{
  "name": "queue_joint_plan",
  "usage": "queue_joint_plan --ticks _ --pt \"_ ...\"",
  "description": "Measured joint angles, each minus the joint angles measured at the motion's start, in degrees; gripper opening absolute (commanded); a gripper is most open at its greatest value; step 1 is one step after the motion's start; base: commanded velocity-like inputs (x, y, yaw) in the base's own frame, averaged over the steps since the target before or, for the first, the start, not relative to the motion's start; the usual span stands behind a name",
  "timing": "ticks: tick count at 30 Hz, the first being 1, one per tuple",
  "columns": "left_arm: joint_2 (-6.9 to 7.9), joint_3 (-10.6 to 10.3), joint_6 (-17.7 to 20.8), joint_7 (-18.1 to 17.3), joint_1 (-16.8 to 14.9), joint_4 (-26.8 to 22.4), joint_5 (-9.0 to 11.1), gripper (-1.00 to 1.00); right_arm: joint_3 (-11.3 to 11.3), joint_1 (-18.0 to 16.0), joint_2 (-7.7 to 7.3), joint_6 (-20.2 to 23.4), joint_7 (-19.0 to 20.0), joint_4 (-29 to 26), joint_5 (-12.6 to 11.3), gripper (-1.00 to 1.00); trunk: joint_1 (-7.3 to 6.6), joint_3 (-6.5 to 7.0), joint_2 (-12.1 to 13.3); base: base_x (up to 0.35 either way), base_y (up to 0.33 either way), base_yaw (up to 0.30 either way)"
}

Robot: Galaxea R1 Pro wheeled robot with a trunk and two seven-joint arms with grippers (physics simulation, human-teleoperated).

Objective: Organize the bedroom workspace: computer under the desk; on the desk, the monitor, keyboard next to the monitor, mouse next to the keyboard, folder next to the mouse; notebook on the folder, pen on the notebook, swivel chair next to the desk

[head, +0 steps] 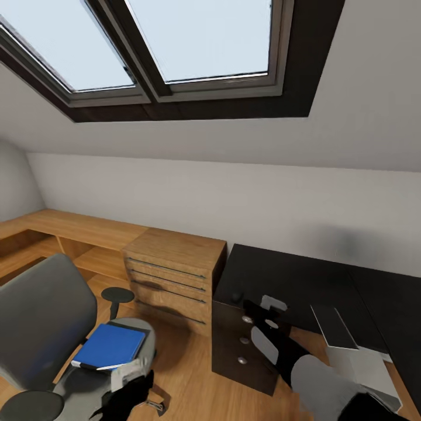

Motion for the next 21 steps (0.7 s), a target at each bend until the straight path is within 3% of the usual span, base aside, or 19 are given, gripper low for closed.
queue_joint_plan --ticks 3,7,9,10,13,14,17,19,21 --pt "-1.87 0.2 6.8 3.7 -11.0 7.5 0.6 1.0 0.0 -7.4 0.01 11.1 -5.7 0.4 -0.7 1.0 0.01 0.02 0.0 0.0 0.0 0.0" --pt "-3.36 0.5 9.5 6.7 -20.0 16.2 3.0 1.0 -0.8 -10.7 0.03 21.3 -8.6 0.7 -1.7 1.0 0.0 -0.01 0.0 0.0 0.0 0.0" --pt "-3.72 0.4 9.9 7.3 -21.9 17.7 4.1 1.0 -1.1 -11.3 0.06 21.9 -9.0 1.2 -1.9 1.0 0.0 -0.01 0.0 0.0 0.0 0.0" --pt "-3.92 0.4 10.2 7.5 -23.0 17.1 4.8 1.0 -1.2 -11.7 0.08 18.5 -9.4 2.0 -2.0 1.0 0.0 -0.01 0.0 0.0 0.0 0.0" --pt "-3.88 0.4 10.1 7.7 -23.3 12.8 5.1 1.0 -1.0 -11.7 0.47 13.7 -9.5 2.5 -2.0 1.0 -0.01 -0.01 0.0 0.0 0.0 0.0" --pt "-3.73 0.4 9.8 7.7 -20.6 7.6 5.1 1.0 -1.0 -11.6 0.86 12.1 -9.6 2.5 -1.9 1.0 -0.02 -0.02 0.0 0.0 0.0 0.0" --pt "-3.33 0.4 9.8 7.7 -15.0 -1.8 5.1 1.0 -1.0 -11.5 1.11 11.3 -9.7 2.3 -1.8 1.0 -0.02 -0.02 0.0 0.0 0.0 0.0" --pt "-3.25 0.3 9.9 7.7 -12.7 -5.8 5.2 1.0 -1.0 -11.5 1.12 11.2 -9.8 2.3 -1.9 1.0 -0.01 -0.04 0.0 0.0 0.0 0.0" --pt "-3.24 0.3 10.0 7.7 -12.1 -6.9 5.2 1.0 -1.0 -11.5 1.09 11.2 -9.9 2.3 -1.9 1.0 -0.01 -0.06 0.0 0.0 0.0 0.003"
